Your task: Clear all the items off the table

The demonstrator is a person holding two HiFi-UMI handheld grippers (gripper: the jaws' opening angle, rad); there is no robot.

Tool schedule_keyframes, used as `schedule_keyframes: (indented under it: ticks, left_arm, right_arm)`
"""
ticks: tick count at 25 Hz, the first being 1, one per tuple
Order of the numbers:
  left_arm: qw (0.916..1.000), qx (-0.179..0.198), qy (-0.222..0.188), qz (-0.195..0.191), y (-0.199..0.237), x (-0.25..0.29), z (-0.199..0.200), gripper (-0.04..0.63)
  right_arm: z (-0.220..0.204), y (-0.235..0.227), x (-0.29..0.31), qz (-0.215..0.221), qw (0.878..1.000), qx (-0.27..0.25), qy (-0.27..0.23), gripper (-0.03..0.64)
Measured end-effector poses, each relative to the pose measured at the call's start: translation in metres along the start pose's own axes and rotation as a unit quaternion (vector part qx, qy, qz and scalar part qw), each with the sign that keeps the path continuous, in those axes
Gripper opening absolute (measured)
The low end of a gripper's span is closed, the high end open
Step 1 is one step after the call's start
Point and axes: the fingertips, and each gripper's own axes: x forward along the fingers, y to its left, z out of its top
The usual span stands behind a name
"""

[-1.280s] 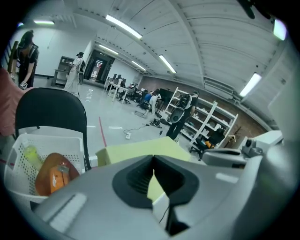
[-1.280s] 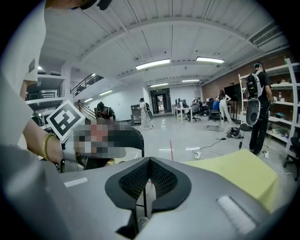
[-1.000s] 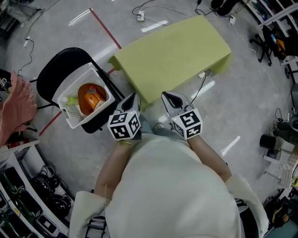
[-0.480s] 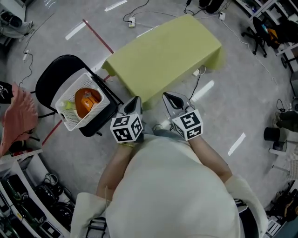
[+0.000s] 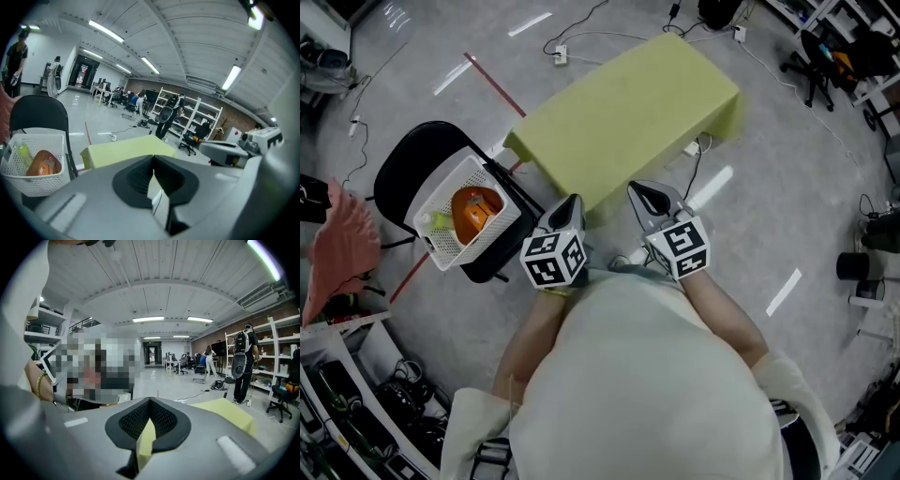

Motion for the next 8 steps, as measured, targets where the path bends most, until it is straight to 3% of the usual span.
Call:
schedule_keyframes:
  ticks: [8]
  left_arm:
    - [1.0,0.0,-0.004,0.006,0.005,-0.0019,0.0006,0.011]
  right_arm:
    - [0.0036,-0.0021,0.0015,0.0,1.0,0.0,-0.013,-0.006]
